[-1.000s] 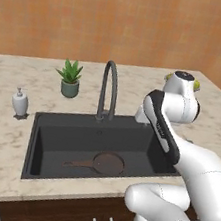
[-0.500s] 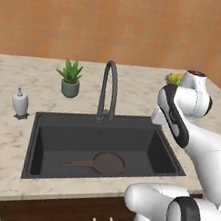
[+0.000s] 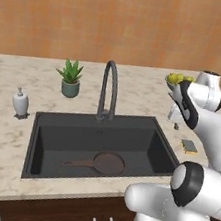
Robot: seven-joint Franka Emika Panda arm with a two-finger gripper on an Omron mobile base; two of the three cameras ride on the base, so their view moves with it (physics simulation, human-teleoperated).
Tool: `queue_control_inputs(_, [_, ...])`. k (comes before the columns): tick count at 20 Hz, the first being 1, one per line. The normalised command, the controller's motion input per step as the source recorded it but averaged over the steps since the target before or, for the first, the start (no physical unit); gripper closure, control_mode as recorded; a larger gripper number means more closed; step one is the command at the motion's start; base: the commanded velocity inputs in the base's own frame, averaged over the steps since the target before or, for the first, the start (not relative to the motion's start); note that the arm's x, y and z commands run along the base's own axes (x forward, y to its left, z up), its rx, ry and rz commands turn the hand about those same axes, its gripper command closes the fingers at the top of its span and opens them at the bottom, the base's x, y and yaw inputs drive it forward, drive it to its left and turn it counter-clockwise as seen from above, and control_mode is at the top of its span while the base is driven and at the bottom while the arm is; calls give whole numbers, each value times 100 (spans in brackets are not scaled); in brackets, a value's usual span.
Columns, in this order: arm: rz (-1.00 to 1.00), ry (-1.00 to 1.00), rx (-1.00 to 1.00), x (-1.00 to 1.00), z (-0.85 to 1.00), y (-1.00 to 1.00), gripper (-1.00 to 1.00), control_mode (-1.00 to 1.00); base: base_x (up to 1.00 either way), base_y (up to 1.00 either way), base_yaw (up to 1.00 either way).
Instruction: Pick the pan and sponge and place them into the sink. Then turn on the water.
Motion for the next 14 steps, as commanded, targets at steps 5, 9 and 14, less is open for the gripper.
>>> queue_control_inputs(5, [-3, 0, 3, 6, -22, -47, -100, -100, 0, 0, 0])
queue_control_inputs(9, [-1, 0, 0, 21, -35, -57, -100, -100, 0, 0, 0])
queue_control_inputs(14, [-1, 0, 0, 24, -49, -50, -100, -100, 0, 0, 0])
